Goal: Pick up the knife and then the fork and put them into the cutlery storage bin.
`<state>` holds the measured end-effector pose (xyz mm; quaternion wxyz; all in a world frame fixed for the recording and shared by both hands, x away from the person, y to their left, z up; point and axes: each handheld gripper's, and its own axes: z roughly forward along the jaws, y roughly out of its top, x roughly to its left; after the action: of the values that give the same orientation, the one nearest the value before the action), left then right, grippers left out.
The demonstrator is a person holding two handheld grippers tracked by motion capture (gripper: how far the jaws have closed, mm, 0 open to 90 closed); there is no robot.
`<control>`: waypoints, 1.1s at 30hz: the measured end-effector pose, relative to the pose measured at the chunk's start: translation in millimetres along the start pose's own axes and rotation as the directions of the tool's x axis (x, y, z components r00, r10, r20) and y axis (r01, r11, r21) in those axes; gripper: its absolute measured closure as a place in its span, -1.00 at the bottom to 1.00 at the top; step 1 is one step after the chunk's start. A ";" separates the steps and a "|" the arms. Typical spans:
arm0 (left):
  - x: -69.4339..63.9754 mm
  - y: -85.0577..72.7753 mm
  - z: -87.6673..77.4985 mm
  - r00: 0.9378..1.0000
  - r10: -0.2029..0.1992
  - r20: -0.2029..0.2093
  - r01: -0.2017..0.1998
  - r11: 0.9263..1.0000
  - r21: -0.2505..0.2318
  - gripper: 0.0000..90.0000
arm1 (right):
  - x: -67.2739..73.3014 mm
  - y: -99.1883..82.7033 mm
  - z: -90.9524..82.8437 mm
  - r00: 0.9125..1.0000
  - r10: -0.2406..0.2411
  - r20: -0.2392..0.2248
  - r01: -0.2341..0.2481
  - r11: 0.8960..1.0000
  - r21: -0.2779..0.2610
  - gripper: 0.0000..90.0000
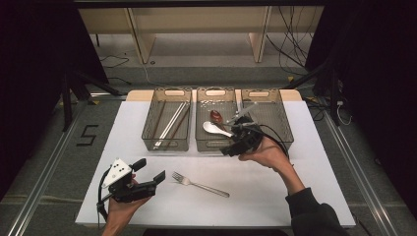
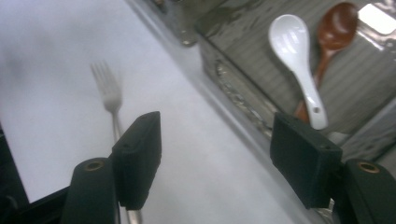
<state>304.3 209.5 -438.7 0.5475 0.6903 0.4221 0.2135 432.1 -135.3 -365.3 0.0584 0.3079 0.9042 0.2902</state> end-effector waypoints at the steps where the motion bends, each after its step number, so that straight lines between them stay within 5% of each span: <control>1: -0.1 0.0 0.0 1.000 0.000 0.000 0.000 1.000 0.000 -0.67 | 3.2 0.1 2.3 1.000 -0.007 -0.003 0.007 1.000 0.003 -0.23; 11: 0.5 -0.2 -0.8 1.000 -0.004 0.000 0.004 1.000 -0.006 -0.67 | 29.8 1.3 25.4 0.997 -0.058 -0.044 0.060 0.997 0.057 -0.25; 33: -0.1 -0.1 -1.1 1.000 0.001 0.001 -0.001 1.000 -0.003 -0.67 | 61.9 -9.6 61.9 0.989 -0.119 -0.091 0.130 0.982 0.134 -0.21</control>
<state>303.4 210.0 -438.5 0.5485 0.6898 0.4214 0.2140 394.9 -74.6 -417.3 0.0171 0.2418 0.9414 0.2345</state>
